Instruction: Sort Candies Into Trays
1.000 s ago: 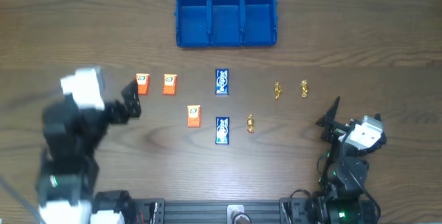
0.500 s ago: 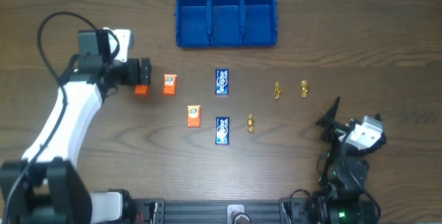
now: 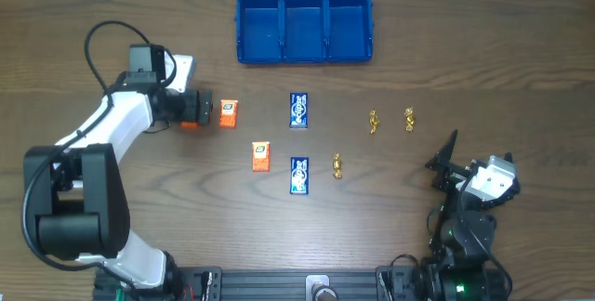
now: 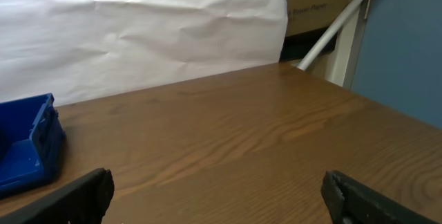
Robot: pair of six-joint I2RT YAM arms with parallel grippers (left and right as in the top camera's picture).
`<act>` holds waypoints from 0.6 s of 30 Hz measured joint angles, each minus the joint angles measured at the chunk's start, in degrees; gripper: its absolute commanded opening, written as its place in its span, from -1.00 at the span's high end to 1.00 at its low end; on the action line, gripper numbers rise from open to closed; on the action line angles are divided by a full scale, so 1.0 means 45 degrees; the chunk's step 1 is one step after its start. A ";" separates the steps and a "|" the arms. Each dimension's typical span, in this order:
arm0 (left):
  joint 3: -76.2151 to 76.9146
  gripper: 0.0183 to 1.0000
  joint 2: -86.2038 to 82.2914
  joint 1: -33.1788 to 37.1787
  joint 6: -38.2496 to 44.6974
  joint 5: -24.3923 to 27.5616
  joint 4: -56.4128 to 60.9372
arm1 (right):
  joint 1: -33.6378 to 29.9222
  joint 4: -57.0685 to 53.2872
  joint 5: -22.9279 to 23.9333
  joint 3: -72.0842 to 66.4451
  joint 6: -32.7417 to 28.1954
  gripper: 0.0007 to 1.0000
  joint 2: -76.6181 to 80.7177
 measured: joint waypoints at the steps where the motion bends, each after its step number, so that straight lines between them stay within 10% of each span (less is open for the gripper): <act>1: 0.0000 -1.00 0.0058 -0.0015 0.0049 -0.0005 0.0005 | 0.0000 0.0000 0.0000 0.0000 0.0000 -1.00 0.0000; 18: 0.0058 0.31 0.0359 -0.0039 0.0476 -0.0219 -0.0345 | 0.0000 0.0000 0.0000 0.0000 0.0000 -1.00 0.0000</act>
